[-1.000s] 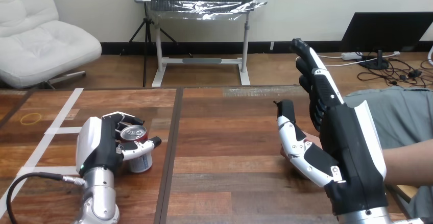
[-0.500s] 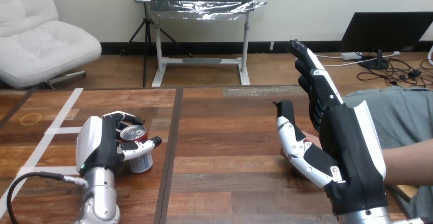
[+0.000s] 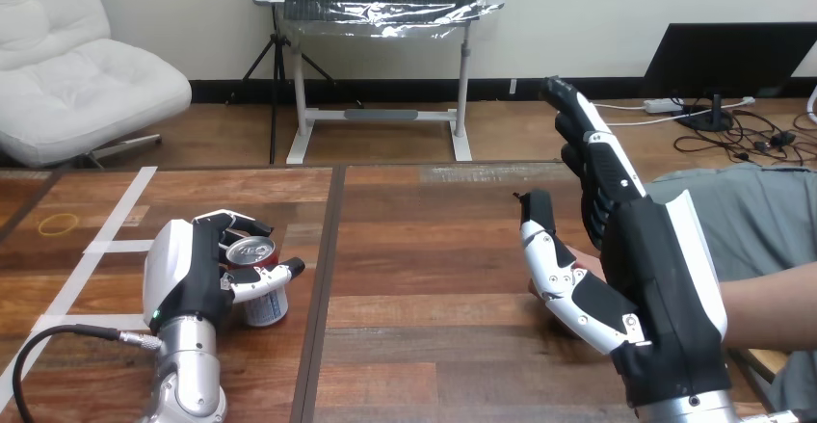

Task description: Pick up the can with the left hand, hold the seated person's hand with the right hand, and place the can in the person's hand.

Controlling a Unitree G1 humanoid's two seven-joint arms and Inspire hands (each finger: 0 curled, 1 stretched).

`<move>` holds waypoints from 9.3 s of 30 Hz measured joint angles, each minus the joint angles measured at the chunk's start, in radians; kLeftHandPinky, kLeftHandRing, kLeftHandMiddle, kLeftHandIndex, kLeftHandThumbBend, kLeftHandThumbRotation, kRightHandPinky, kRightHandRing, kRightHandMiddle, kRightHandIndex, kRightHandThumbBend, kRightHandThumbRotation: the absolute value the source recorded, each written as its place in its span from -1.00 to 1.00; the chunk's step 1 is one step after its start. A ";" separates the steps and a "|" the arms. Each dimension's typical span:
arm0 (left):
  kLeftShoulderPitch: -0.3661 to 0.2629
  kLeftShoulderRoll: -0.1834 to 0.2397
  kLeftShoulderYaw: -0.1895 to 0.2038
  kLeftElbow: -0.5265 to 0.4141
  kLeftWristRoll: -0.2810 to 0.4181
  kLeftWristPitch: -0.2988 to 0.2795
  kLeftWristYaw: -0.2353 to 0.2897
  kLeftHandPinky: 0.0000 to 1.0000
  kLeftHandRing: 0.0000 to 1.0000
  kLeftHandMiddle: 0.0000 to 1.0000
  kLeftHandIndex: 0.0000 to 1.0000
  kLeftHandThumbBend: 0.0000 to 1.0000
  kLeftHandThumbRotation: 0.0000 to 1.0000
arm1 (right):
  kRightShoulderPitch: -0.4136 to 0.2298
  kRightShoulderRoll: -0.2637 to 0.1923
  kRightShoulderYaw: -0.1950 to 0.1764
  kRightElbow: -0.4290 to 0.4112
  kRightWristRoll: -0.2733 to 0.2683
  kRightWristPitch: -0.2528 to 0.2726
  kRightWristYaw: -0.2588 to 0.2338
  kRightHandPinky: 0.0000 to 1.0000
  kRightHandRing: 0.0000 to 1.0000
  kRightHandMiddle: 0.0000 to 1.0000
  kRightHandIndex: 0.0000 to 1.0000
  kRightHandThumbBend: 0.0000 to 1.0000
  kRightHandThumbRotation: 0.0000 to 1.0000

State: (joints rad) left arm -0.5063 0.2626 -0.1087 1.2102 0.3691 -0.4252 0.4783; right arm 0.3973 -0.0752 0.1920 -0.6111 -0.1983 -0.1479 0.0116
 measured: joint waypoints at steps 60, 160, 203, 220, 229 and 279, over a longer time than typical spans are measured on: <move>0.052 0.003 -0.056 -0.147 0.077 -0.104 0.013 -0.19 -0.10 0.02 0.07 0.28 -1.00 | -0.002 0.002 -0.002 0.000 0.004 0.008 0.001 1.00 1.00 1.00 0.95 -1.00 -1.00; 0.163 0.061 -0.069 -0.596 0.179 0.219 -0.258 0.58 0.73 0.81 0.82 1.00 0.18 | -0.001 0.004 0.003 -0.001 0.003 0.020 -0.002 1.00 1.00 1.00 1.00 -1.00 -1.00; 0.169 0.249 -0.145 -0.912 0.318 0.512 -0.836 0.15 0.37 0.58 0.52 0.89 -0.53 | -0.002 0.000 0.001 -0.001 0.005 0.033 0.019 1.00 1.00 1.00 0.98 -1.00 -1.00; 0.162 0.247 -0.172 -0.924 0.349 0.514 -0.843 -0.04 0.22 0.49 0.46 0.80 -0.72 | -0.002 -0.001 0.000 -0.001 0.006 0.039 0.022 1.00 1.00 1.00 0.96 -1.00 -1.00; 0.147 0.244 -0.172 -0.931 0.348 0.532 -0.843 -0.17 0.11 0.48 0.46 0.78 -0.71 | -0.002 -0.001 -0.001 -0.001 0.007 0.039 0.031 1.00 1.00 1.00 0.96 -1.00 -1.00; 0.155 0.198 -0.159 -0.901 0.235 0.388 -0.554 -0.28 -0.20 -0.09 -0.03 0.36 -1.00 | -0.002 -0.001 -0.007 -0.001 0.026 0.041 0.038 1.00 1.00 1.00 0.92 -1.00 -1.00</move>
State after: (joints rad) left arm -0.3512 0.4610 -0.2677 0.3087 0.6042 -0.0375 -0.0758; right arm 0.3955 -0.0760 0.1847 -0.6121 -0.1724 -0.1066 0.0494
